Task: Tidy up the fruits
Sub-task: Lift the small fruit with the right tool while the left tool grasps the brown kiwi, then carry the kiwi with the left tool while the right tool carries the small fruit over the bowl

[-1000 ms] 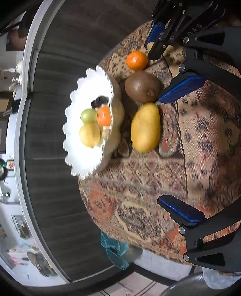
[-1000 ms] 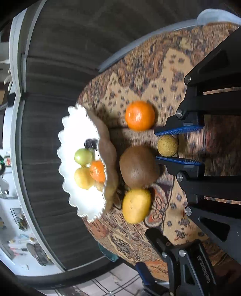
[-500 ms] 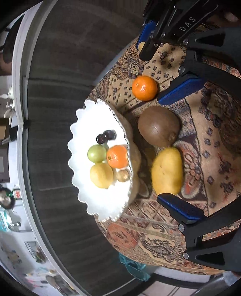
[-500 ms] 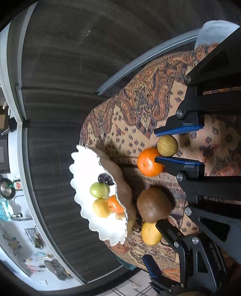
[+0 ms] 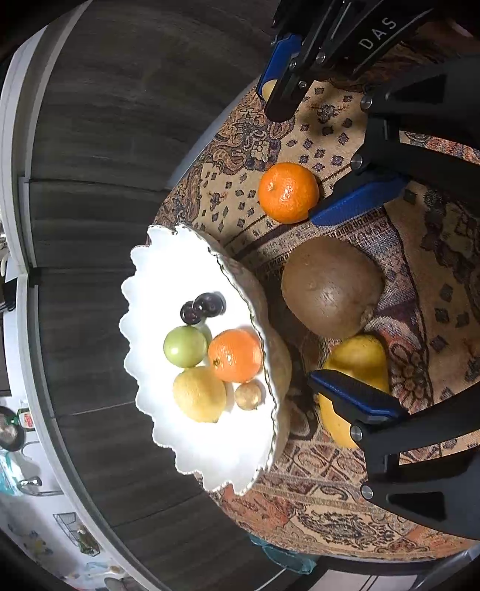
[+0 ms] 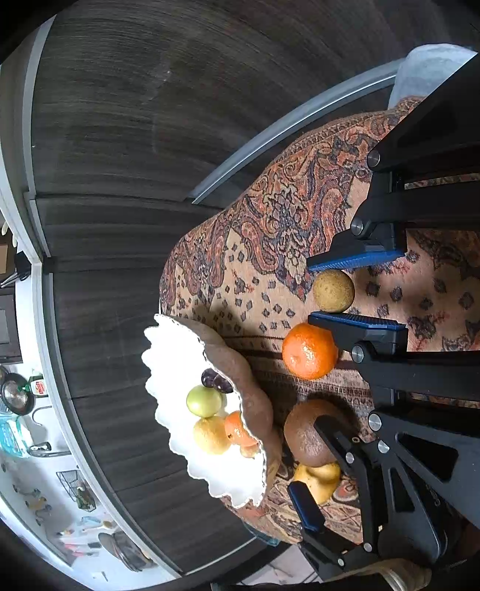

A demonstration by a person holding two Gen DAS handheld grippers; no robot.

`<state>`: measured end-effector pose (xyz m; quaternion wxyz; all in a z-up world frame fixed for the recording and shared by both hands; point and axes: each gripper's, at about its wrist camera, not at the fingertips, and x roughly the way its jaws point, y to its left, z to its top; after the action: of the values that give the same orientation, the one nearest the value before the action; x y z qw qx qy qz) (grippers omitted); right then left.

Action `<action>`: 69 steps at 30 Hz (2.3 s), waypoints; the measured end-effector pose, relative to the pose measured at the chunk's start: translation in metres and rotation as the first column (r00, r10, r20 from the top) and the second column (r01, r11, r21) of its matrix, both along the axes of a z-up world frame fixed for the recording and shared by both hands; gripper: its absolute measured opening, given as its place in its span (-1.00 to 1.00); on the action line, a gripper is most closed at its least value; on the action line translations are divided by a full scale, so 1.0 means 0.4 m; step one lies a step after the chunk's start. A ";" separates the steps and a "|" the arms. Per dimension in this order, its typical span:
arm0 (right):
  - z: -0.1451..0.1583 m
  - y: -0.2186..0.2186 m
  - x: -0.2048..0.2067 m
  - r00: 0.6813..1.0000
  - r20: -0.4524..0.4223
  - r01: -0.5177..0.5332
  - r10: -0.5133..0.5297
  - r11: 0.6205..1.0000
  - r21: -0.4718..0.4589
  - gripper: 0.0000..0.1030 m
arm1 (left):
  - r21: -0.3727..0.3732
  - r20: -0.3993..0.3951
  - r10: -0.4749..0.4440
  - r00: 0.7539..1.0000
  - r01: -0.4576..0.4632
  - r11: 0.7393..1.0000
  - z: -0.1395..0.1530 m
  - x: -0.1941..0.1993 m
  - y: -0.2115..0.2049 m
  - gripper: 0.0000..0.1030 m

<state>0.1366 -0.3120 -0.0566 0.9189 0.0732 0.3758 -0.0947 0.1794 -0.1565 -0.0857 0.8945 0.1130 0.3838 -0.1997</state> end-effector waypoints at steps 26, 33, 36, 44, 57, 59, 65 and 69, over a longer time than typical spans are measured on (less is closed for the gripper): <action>-0.043 -0.023 0.028 0.999 -0.028 0.019 -0.019 1.000 0.011 -0.53 | 0.023 -0.050 -0.011 0.999 0.012 1.000 -0.058 0.040 -0.017 0.20; -0.032 -0.020 0.021 1.000 -0.019 0.018 -0.018 1.000 0.010 -0.53 | -0.001 -0.055 -0.012 0.998 0.012 1.000 -0.043 0.022 -0.007 0.20; -0.023 -0.020 0.015 1.000 -0.012 0.019 -0.019 1.000 0.008 -0.53 | -0.010 -0.045 -0.011 0.999 0.010 1.000 -0.027 0.012 -0.004 0.20; 0.010 -0.014 -0.001 1.000 0.014 0.015 -0.015 1.000 0.005 -0.53 | -0.042 -0.013 -0.010 1.000 0.009 0.999 0.035 -0.014 0.010 0.20; 0.074 0.009 0.003 0.998 0.068 -0.016 0.017 1.000 -0.009 -0.53 | -0.091 0.075 0.009 0.997 -0.002 0.996 0.153 -0.018 0.055 0.20; 0.085 0.017 0.010 0.997 0.078 -0.027 0.028 0.999 -0.017 -0.54 | -0.095 0.086 0.018 0.996 -0.010 0.995 0.165 -0.007 0.066 0.20; 0.121 0.043 0.051 0.992 0.110 -0.049 0.054 0.998 -0.045 -0.53 | -0.105 0.117 0.053 0.992 -0.041 0.994 0.194 0.031 0.096 0.20; 0.147 0.057 0.087 0.988 0.135 -0.066 0.074 0.996 -0.060 -0.53 | -0.111 0.135 0.076 0.988 -0.061 0.992 0.212 0.061 0.113 0.20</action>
<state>0.1714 -0.2890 0.0021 0.9470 0.0408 0.3113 -0.0677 0.2038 -0.1111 -0.0009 0.9301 0.0655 0.3131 -0.1805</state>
